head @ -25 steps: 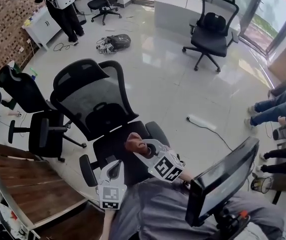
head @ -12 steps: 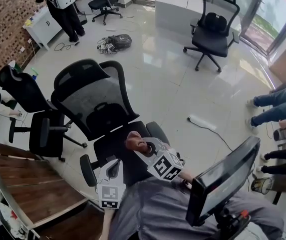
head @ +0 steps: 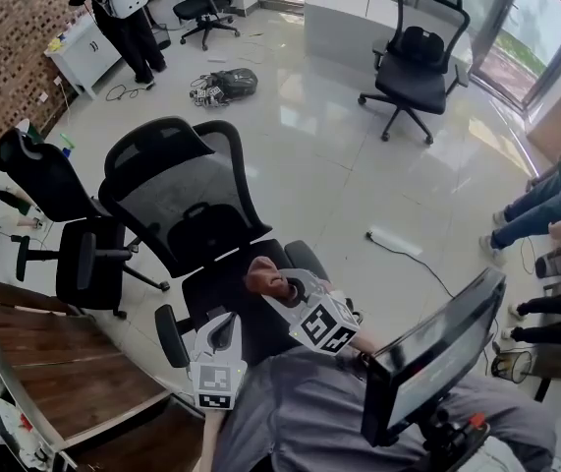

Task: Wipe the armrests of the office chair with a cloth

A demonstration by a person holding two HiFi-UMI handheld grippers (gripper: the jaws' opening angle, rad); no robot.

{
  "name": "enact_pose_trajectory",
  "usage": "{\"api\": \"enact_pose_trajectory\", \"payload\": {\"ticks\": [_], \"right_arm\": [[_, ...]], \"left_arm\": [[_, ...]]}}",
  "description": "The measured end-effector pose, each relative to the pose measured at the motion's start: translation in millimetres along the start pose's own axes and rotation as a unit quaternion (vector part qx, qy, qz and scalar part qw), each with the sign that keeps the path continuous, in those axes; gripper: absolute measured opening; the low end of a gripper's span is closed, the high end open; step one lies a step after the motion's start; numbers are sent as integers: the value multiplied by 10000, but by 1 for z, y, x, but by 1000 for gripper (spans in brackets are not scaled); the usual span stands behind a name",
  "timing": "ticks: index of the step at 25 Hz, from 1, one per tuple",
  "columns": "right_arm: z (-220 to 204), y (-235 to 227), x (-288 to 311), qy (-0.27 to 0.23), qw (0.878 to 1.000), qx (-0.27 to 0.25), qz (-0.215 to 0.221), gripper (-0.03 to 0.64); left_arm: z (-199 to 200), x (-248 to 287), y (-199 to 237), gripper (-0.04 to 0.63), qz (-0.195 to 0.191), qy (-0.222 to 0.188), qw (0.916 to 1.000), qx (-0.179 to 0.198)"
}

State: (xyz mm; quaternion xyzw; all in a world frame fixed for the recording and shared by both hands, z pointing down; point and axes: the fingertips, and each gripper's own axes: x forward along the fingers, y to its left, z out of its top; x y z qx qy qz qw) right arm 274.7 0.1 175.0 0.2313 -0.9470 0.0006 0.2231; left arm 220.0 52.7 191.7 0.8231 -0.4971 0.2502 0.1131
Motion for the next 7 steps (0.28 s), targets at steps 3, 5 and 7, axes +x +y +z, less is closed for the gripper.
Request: {"api": "enact_pose_trajectory", "payload": {"ticks": [3, 5, 7], "right_arm": [[1, -1, 0, 8, 10000, 6, 9, 89], [0, -1, 1, 8, 10000, 19, 15, 89], [-1, -1, 1, 8, 10000, 26, 14, 89]], "left_arm": [[1, 1, 1, 15, 2, -5, 10000, -11], [1, 1, 1, 15, -5, -2, 10000, -22], [0, 2, 0, 15, -14, 2, 10000, -30]]}}
